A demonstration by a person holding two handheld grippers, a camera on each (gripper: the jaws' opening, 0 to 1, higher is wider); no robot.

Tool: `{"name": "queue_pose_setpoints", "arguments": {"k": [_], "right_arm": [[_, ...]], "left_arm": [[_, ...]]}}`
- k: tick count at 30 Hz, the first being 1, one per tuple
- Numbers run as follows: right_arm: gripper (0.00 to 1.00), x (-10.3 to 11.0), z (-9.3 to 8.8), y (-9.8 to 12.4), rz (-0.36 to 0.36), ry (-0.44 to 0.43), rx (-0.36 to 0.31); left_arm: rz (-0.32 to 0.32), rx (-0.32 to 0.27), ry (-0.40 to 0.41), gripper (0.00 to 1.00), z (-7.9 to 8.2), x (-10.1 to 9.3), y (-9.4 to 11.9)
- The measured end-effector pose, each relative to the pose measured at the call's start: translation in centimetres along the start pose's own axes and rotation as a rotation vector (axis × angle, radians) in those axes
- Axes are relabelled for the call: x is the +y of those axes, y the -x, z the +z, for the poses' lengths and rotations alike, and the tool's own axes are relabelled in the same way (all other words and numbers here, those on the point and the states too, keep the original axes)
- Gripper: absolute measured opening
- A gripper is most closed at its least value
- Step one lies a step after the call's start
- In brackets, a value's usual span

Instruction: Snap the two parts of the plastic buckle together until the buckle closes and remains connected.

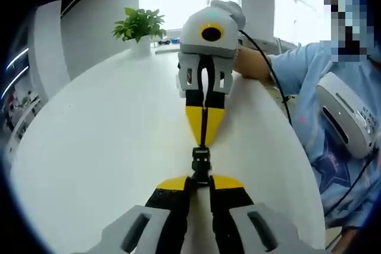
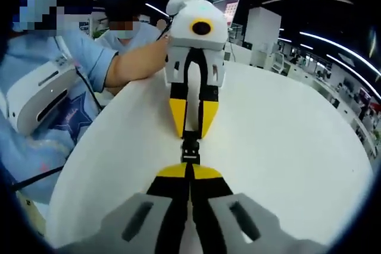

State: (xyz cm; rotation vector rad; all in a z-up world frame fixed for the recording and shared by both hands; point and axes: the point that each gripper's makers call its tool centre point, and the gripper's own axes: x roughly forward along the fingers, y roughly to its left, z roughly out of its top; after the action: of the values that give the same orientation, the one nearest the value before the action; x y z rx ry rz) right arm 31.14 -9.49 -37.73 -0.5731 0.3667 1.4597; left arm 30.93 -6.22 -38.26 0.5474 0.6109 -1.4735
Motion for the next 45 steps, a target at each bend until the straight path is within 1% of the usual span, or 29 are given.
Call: {"name": "queue_pose_setpoints", "arguments": {"k": [6, 10, 23, 28, 32, 37, 42, 45], "right_arm": [[0.00, 0.13, 0.23, -0.06, -0.002, -0.005, -0.003], [0.00, 0.18, 0.28, 0.04, -0.007, -0.001, 0.005], [0.00, 0.11, 0.39, 0.13, -0.001, -0.002, 0.002], [0.00, 0.03, 0.42, 0.18, 0.000, -0.007, 0.006], [0.00, -0.05, 0.46, 0.20, -0.006, -0.029, 0.019], [0.00, -0.06, 0.49, 0.19, -0.013, -0.021, 0.028], [0.00, -0.12, 0.62, 0.03, -0.012, -0.047, 0.025], [0.00, 0.11, 0.81, -0.19, -0.015, -0.027, 0.031]], "left_arm": [[0.016, 0.002, -0.032, 0.13, 0.29, 0.00, -0.11], [0.016, 0.003, -0.027, 0.13, 0.35, -0.01, -0.11], [0.027, 0.018, -0.034, 0.12, 0.55, 0.01, -0.02], [0.030, 0.027, -0.021, 0.12, 0.63, 0.01, -0.10], [0.028, 0.031, -0.009, 0.12, 0.69, -0.02, -0.16], [0.027, 0.037, 0.003, 0.12, 0.72, -0.05, -0.14], [0.022, 0.039, 0.008, 0.11, 0.79, -0.08, -0.14], [0.028, 0.041, 0.007, 0.11, 0.92, -0.02, -0.18]]}}
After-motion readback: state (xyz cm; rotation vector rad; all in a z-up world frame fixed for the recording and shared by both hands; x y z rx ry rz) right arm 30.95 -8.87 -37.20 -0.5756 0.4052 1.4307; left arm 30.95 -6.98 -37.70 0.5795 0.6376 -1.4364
